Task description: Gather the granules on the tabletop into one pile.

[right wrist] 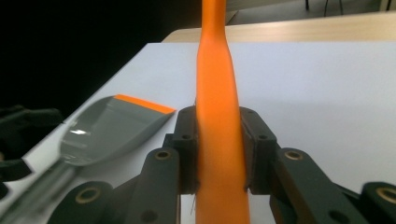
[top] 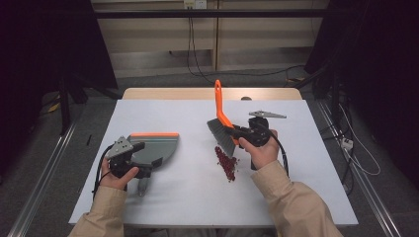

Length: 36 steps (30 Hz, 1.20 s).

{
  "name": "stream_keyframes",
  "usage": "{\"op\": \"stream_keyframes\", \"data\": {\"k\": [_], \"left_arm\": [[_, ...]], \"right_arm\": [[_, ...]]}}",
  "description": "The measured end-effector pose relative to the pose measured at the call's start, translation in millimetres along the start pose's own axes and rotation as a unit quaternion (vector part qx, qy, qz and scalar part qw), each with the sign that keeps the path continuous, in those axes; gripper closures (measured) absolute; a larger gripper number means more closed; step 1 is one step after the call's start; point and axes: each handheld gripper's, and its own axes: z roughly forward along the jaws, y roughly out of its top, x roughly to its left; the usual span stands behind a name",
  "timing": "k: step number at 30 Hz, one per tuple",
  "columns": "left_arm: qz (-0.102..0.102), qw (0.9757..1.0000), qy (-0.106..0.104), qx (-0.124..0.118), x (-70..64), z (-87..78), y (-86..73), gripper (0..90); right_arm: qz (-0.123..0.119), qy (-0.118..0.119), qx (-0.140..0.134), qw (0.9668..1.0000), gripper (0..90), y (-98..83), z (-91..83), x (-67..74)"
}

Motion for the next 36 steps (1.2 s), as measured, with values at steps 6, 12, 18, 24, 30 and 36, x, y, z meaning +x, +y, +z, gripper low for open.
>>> {"op": "stream_keyframes", "data": {"k": [6,12,18,24,30,36], "left_arm": [[-0.001,1.0000,0.001,0.001,0.9,-0.3,-0.2,6.2],[-0.002,1.0000,0.001,0.002,1.1,-0.1,-0.4,6.2],[-0.003,1.0000,0.000,0.003,1.0,0.8,-0.6,6.2],[-0.001,1.0000,0.000,0.005,1.0,1.2,-0.8,6.2],[-0.001,1.0000,0.000,0.005,0.7,1.1,-0.8,6.2],[-0.001,1.0000,0.000,0.006,0.9,0.7,-0.8,6.2]], "right_arm": [[-0.108,-0.004,0.026,0.9938,71.3,4.7,15.2,-10.7],[-0.180,-0.003,0.037,0.9829,71.3,3.7,27.0,-26.9],[-0.223,0.002,0.043,0.9738,71.3,3.6,34.7,-40.2],[-0.235,0.007,0.054,0.9705,71.3,1.4,40.7,-47.5],[-0.252,0.023,0.074,0.9647,71.2,1.2,45.7,-43.6],[-0.242,0.032,0.088,0.9658,70.5,1.7,49.7,-39.5]]}}
